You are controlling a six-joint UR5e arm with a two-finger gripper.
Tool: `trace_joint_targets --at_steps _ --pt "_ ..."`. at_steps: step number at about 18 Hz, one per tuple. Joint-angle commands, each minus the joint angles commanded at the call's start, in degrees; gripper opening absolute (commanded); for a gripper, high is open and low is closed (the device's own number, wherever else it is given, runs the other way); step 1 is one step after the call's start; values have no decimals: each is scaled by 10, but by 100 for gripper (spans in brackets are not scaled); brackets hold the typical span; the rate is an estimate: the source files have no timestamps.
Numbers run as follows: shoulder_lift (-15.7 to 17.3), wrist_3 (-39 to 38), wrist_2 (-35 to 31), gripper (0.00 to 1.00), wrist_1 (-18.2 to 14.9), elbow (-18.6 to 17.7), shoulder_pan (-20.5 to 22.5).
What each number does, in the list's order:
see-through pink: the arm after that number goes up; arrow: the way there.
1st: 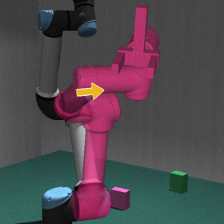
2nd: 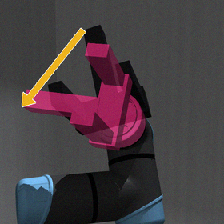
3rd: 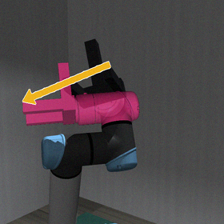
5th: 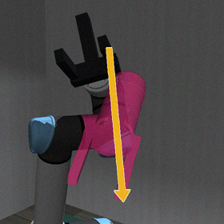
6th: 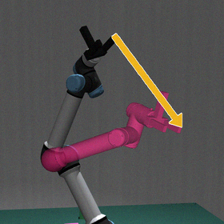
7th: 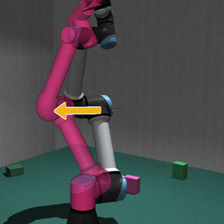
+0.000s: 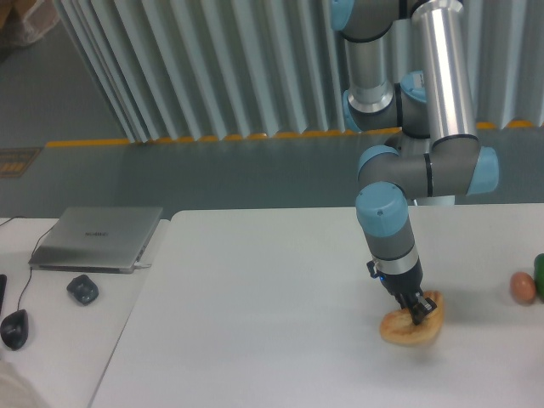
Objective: Place the triangular bread in the basket
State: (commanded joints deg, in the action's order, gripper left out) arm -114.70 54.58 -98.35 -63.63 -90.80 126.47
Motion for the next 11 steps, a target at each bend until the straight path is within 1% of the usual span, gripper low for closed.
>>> trace_joint_targets --at_steps 3,4,5,7,8,10,11 --pt "9 1 4 0 -2 7 9" --pt "11 2 5 0 -7 18 14" --pt "14 2 16 0 -23 34 23" --pt "25 9 47 0 -42 57 47" --pt "30 30 61 0 -46 63 59" --pt "40 89 65 0 -47 63 78" --pt "44 111 65 0 -53 62 90"
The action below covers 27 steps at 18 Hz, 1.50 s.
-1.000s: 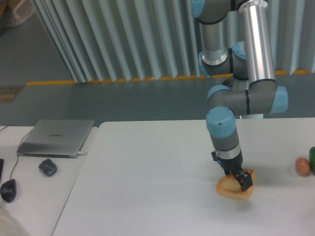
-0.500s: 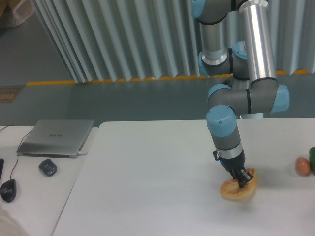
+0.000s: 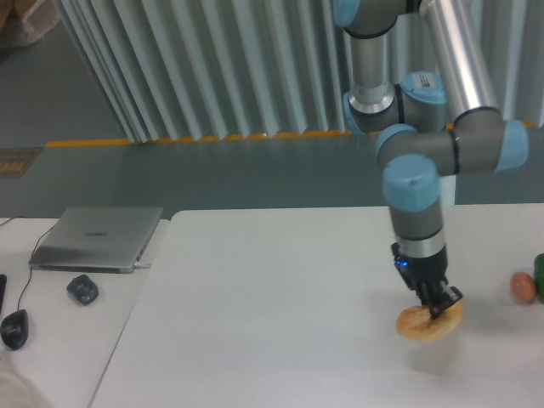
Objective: Place the triangular bread in the basket
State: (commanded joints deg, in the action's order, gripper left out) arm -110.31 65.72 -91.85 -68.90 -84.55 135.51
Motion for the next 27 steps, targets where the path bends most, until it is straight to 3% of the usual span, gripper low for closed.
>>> trace_joint_targets --at_steps 5,8,11,18,23,27 --pt "3 96 -1 0 -5 2 48" --pt "8 191 0 0 2 21 93" --pt "2 198 1 0 11 41 112" --pt "-26 203 0 0 106 40 171" --pt "-43 293 3 0 120 43 249" --pt "-54 308 4 0 135 44 286"
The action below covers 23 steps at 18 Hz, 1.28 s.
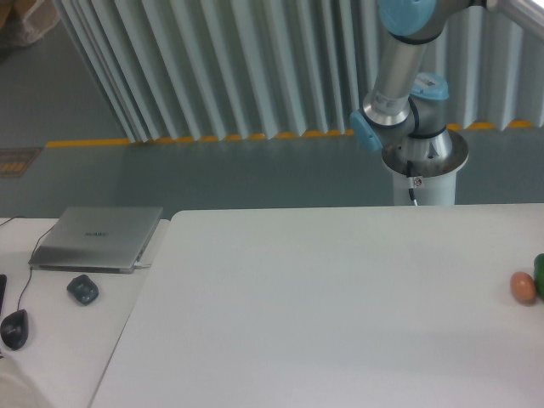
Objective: Place the triangular bread in the basket
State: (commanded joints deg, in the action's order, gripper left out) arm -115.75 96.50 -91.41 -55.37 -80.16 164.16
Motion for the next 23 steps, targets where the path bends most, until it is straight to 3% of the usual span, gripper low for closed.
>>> trace_joint_targets --at_steps 2,10,11,12,13,23 --pt "-11 81 13 0 11 5 24" --pt "-31 93 13 0 36 23 46" --pt "-35 91 13 19 43 24 45" --pt "-40 91 12 99 61 24 45" --pt "-43 86 8 100 74 25 44" --pt "-46 81 4 100 75 27 42"
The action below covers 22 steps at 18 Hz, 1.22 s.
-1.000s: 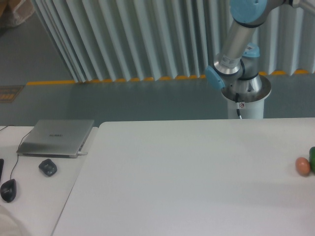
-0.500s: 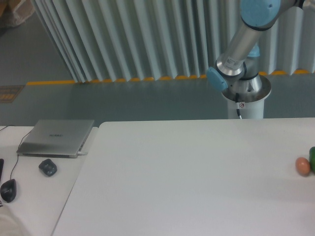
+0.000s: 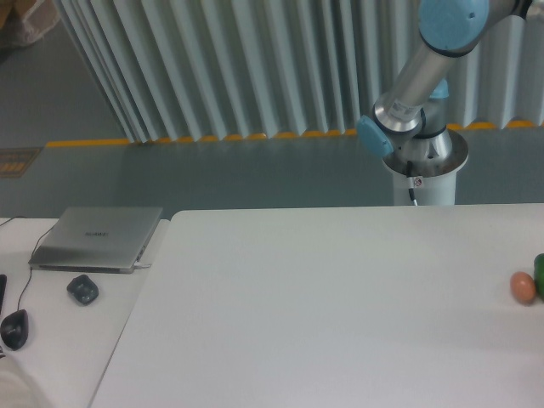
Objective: Place the triangular bread in the basket
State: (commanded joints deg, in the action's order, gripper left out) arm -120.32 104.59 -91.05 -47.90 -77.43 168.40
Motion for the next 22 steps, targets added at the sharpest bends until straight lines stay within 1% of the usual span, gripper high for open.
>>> trace_joint_targets --at_steps 2,3,4,6,9,11,13,14,18,19,22 --pt "5 -7 1 100 -3 0 -2" --pt "15 -10 -3 100 -6 -3 -12" --pt "23 -14 -8 100 -22 -6 -31" --pt "34 -44 -9 100 -46 -6 -46" --pt "61 -105 -6 100 -123 -4 -90" --pt "76 -119 -4 100 -189 -5 -118" --pt "84 -158 9 100 -228 -7 -139" --pt "87 -181 25 100 -249 -13 -150" --pt "111 -202 47 100 -304 -41 -188" --pt "113 -209 47 100 -311 -48 -198" --pt "140 -221 47 100 -327 -68 -224"
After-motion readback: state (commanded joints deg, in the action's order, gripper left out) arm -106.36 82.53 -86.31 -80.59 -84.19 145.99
